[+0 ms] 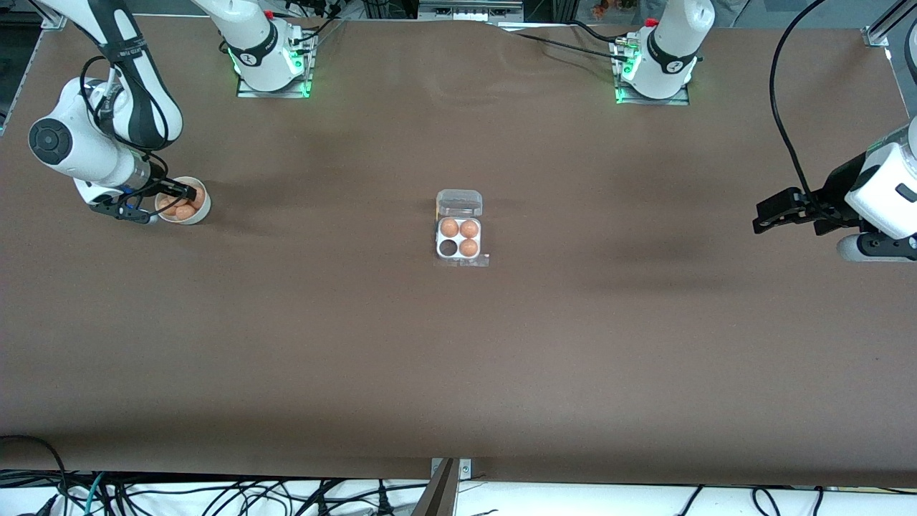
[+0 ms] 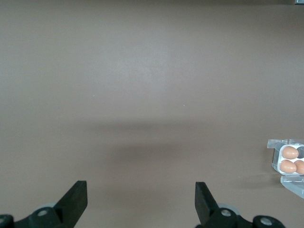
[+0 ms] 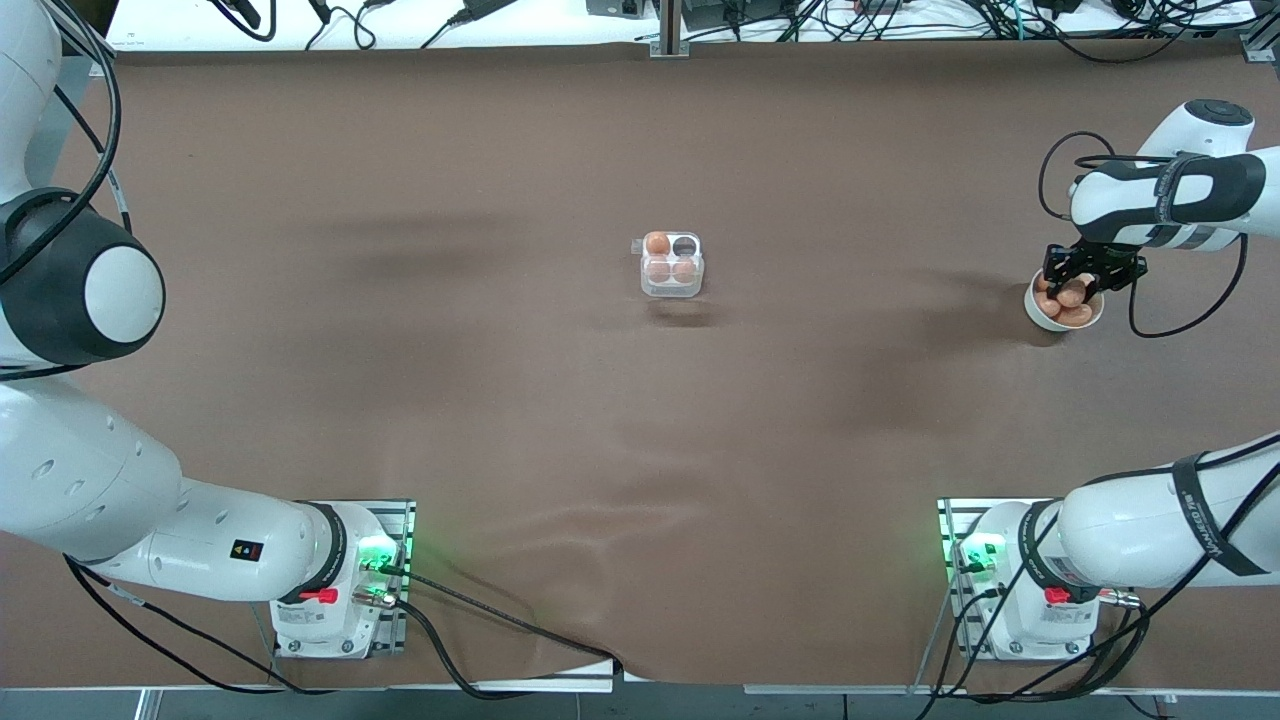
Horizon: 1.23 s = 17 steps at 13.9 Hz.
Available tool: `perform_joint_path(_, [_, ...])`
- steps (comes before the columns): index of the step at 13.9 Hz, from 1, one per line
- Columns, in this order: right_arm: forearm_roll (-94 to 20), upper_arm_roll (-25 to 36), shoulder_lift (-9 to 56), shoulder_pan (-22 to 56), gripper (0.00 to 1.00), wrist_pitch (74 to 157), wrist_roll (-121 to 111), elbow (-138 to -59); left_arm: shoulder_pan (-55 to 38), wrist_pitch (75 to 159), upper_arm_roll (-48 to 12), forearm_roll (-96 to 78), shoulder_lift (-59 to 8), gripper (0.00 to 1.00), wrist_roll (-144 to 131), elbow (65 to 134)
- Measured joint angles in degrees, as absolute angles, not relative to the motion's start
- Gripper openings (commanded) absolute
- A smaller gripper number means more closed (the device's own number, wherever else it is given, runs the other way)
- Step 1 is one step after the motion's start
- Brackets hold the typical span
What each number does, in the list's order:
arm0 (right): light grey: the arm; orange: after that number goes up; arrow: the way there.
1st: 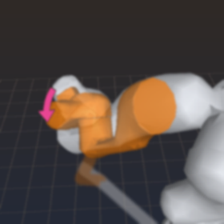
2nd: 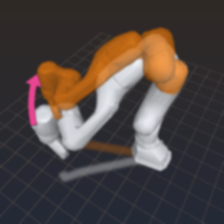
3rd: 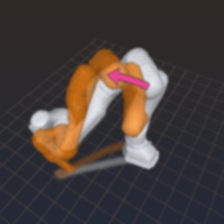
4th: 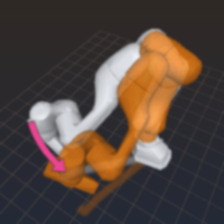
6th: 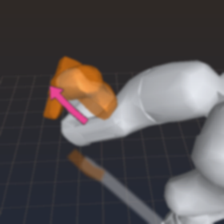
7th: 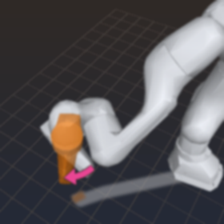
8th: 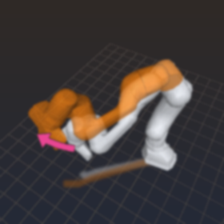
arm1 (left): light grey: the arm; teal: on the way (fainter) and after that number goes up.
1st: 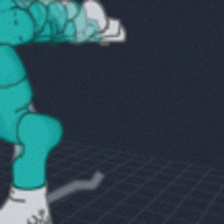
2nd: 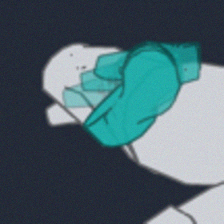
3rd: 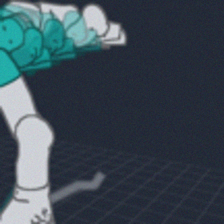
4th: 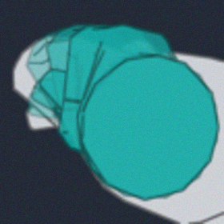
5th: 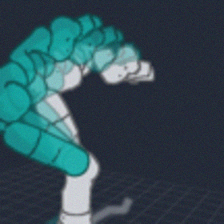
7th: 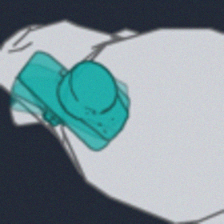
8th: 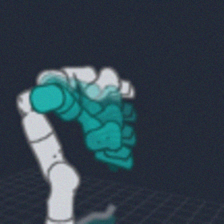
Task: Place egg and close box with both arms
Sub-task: 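Lower the right gripper into the white bowl and grasp an egg, then lift the egg with the right gripper and carry it to the box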
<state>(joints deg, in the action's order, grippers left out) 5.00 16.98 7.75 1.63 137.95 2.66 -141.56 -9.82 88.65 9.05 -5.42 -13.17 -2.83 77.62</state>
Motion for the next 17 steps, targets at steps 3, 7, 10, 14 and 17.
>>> perform_joint_path(3, [4.98, 16.98, 7.75, 1.63, 0.43, 136.16, 2.66, -140.67, -9.85, 88.62, 9.05, -5.42, -13.17, 1.00, -2.83, 77.62])
perform_joint_path(7, [4.96, 16.98, 7.75, 1.63, 0.40, 134.05, 2.66, -139.23, -9.88, 88.61, 9.02, -5.42, -13.17, 1.00, -2.83, 77.62])
perform_joint_path(10, [4.94, 16.86, 7.75, 1.76, 0.40, 130.13, 2.67, -136.53, -9.88, 88.61, 9.02, -5.42, -13.18, 1.00, -2.83, 77.62])
perform_joint_path(14, [0.89, 16.41, 8.37, 6.34, 0.40, 113.97, 7.35, -125.39, -9.88, 88.61, 9.02, -5.42, -13.18, 1.00, -2.83, 77.62])
perform_joint_path(17, [-6.50, 16.01, 12.83, 12.90, 0.40, 103.05, 15.04, -115.20, -9.88, 88.61, 9.02, -5.42, -13.17, 1.00, -2.83, 77.61])
